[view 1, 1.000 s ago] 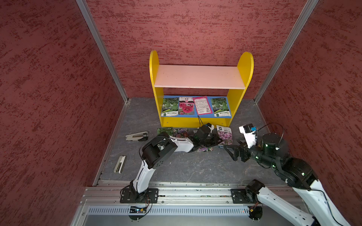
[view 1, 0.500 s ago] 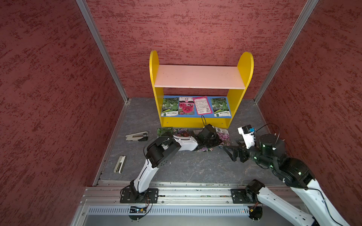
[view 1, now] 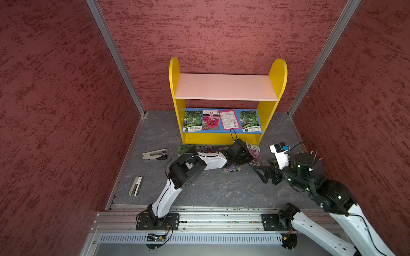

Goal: Take the seed bag off the shelf
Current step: Place the seed packet at the center of the board.

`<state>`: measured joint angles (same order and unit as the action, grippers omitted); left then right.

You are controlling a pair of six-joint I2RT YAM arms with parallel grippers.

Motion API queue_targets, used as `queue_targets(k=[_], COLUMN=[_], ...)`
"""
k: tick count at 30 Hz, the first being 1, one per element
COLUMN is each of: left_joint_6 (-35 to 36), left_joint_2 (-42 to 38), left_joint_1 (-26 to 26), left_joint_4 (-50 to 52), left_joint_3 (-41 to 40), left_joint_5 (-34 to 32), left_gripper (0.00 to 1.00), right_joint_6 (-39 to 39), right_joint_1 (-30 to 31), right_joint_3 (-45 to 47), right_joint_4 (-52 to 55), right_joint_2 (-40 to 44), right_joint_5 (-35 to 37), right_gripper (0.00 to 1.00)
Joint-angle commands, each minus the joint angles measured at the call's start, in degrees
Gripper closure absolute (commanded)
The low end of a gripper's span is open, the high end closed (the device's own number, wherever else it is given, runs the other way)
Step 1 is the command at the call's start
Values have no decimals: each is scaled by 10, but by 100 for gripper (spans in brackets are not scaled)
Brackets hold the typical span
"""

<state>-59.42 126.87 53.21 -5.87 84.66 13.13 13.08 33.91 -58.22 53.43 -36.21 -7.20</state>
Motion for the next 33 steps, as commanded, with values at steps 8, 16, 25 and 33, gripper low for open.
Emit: queue_targets(k=[8,16,25,33], left_joint_6=[2,27,84,144], left_joint_2=[0,-35,-113,-245], left_joint_1=[3,4,-12,-40], left_joint_4=[52,60,-63,-89], left_joint_3=[1,-12,-86,-201], left_joint_5=[-32,-47,27,60], left_gripper=[40,25,24,0], right_joint_6=[0,13,48,64], right_joint_1=[-1,-1,-1,-1], right_joint_3=[2,6,38,43], right_joint_4=[-13,-34,-134,-212], right_joint_2=[9,2,7,-42], right_joint_5=[18,12,-11,33], right_gripper=[2,2,2,2])
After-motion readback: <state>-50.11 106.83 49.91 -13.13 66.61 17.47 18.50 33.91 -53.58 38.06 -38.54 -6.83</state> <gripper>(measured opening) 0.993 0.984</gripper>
